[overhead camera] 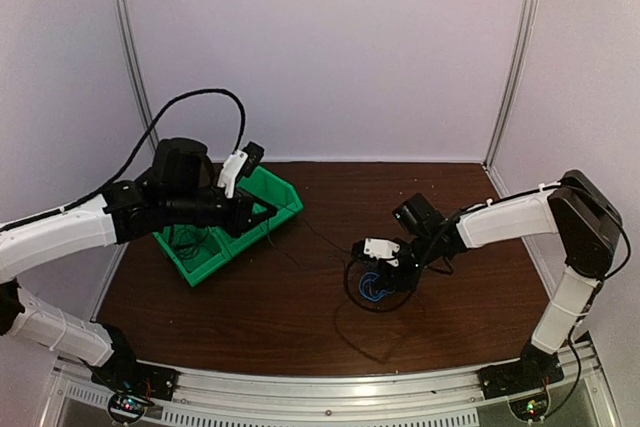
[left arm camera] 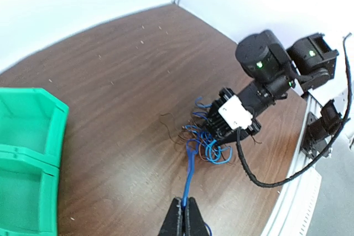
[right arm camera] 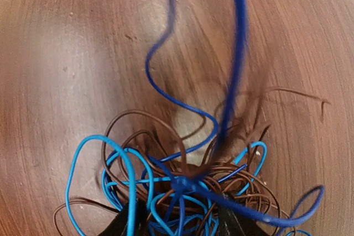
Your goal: Untangle the cables
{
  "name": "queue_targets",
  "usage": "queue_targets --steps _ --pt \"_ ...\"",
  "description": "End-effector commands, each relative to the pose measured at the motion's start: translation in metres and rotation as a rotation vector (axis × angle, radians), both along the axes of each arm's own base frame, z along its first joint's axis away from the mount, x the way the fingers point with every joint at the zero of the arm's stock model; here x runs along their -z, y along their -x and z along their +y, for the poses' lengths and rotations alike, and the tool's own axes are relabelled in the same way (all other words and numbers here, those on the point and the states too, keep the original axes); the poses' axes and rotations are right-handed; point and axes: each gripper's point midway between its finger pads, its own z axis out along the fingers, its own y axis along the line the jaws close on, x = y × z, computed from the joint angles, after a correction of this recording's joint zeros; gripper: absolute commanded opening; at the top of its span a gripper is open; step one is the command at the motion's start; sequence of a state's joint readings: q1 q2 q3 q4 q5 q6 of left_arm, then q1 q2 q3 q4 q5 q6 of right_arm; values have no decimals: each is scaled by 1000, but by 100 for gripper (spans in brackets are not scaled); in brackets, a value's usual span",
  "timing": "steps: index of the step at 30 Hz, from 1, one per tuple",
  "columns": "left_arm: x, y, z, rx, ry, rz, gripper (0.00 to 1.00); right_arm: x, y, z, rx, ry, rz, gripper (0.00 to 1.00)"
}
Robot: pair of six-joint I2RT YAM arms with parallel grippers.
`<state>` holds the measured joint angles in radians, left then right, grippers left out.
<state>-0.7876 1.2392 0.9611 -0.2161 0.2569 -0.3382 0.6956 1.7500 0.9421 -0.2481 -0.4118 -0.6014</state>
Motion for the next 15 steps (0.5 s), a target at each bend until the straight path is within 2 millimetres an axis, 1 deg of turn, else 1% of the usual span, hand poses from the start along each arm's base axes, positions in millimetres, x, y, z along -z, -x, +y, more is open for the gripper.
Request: queue_targets --steps 1,2,5,8,11,13,15 --pt "-53 -19 30 -107 -32 -149 0 1 -4 -34 54 43 2 45" --pt "-64 -22 38 -140 -38 -174 0 1 -6 -39 66 45 3 45" --pt "-107 -29 65 -229 -26 -263 0 -1 -13 -55 105 39 11 45" --pt "-150 -28 89 -310 -9 -348 0 -2 -17 -67 126 40 8 45" --pt "-183 -22 107 -362 -3 -407 0 -2 -20 -74 144 38 4 45" --pt "-202 -19 117 -391 2 -442 0 -3 -22 -77 155 37 1 45" --pt "-216 -18 124 -418 4 -472 0 -2 -24 -78 166 33 0 44"
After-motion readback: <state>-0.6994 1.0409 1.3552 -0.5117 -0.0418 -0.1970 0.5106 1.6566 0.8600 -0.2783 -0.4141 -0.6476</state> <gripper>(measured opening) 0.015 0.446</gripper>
